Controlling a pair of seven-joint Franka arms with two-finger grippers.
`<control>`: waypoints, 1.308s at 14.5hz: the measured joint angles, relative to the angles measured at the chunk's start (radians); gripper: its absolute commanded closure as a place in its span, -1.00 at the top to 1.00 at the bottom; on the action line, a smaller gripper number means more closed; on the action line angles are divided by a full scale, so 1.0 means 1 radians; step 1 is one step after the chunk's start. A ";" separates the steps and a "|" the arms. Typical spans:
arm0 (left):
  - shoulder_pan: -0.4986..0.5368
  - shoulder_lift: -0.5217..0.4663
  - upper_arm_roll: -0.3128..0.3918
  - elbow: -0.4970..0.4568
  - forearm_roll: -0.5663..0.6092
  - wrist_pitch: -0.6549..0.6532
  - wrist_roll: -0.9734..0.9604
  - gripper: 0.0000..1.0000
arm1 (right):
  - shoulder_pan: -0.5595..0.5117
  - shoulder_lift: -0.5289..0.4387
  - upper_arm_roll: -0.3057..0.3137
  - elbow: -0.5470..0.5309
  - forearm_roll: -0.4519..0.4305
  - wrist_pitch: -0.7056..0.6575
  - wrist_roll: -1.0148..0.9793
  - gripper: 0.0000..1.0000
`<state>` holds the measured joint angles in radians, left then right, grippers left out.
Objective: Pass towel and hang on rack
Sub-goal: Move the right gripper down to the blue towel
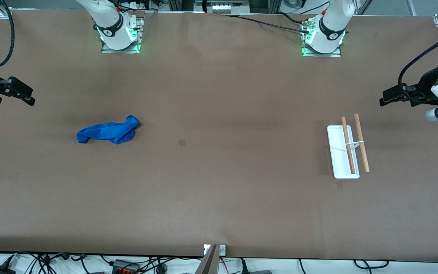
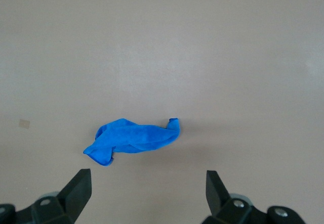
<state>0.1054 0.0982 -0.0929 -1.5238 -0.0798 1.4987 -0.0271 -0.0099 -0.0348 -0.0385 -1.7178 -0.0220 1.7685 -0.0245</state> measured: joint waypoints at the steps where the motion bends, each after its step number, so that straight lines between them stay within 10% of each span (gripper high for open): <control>1: 0.000 -0.001 0.000 0.003 0.000 -0.003 0.000 1.00 | 0.000 0.000 0.000 0.000 0.000 0.000 0.000 1.00; 13: -0.001 -0.009 -0.003 0.006 0.000 -0.012 0.005 1.00 | 0.000 0.018 0.000 0.000 0.000 -0.030 0.000 1.00; 19: -0.001 -0.010 -0.006 0.007 0.000 -0.028 0.005 1.00 | 0.000 0.197 0.003 -0.006 0.006 -0.023 0.001 1.00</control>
<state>0.1041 0.0885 -0.0993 -1.5172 -0.0799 1.4709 -0.0221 -0.0095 0.1627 -0.0353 -1.7237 -0.0156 1.7451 -0.0235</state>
